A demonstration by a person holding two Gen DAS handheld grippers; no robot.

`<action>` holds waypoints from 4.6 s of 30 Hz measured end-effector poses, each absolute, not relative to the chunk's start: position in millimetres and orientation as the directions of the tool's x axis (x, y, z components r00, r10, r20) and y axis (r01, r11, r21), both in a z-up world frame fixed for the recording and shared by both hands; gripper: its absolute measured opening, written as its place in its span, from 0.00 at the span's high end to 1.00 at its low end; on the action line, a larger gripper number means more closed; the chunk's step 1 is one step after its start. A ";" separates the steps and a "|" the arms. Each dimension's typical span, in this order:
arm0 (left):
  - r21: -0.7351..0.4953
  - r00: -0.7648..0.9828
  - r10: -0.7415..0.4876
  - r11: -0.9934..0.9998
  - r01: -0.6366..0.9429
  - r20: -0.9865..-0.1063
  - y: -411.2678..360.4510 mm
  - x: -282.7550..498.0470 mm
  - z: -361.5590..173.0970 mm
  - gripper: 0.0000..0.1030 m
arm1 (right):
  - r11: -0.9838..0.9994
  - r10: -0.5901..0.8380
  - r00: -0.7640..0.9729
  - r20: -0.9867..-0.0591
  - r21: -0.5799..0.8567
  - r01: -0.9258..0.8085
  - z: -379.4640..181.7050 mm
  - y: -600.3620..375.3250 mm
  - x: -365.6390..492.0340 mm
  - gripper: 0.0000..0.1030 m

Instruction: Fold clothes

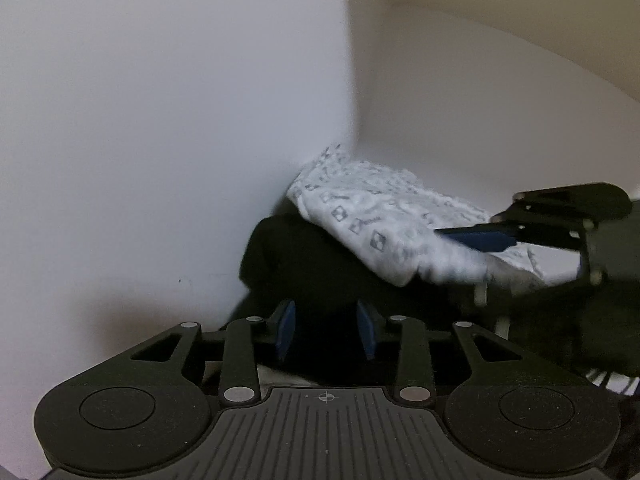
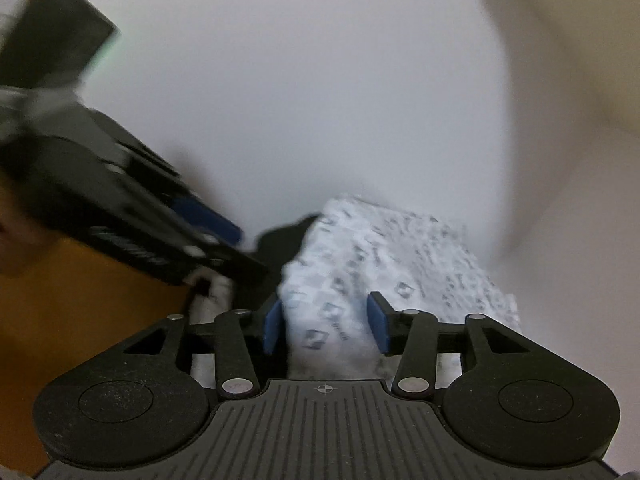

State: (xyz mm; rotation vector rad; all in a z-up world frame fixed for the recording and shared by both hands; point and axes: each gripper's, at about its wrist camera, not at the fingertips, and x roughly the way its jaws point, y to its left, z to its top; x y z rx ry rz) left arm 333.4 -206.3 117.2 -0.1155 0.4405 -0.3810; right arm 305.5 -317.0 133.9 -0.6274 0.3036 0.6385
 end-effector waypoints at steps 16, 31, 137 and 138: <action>-0.137 0.820 -0.506 0.862 0.487 -0.268 -225.6 366.7 133.3 0.45 | 0.765 0.643 0.720 -0.260 0.199 -0.612 160.3 -412.1 350.6 0.81; -0.073 0.927 -0.260 0.966 0.250 -0.269 -168.7 332.1 149.0 0.92 | 0.661 0.695 0.571 -0.437 0.076 -0.747 139.5 -385.7 321.1 0.62; 0.178 0.843 -0.374 0.867 0.466 -0.387 -301.5 409.5 190.0 0.86 | 0.878 0.478 0.871 -0.114 0.053 -0.475 123.2 -515.4 297.5 0.53; 0.151 0.839 -0.384 0.871 0.468 -0.385 -295.0 399.5 193.4 0.86 | 0.894 0.446 0.885 -0.136 0.021 -0.447 124.7 -512.5 310.7 0.53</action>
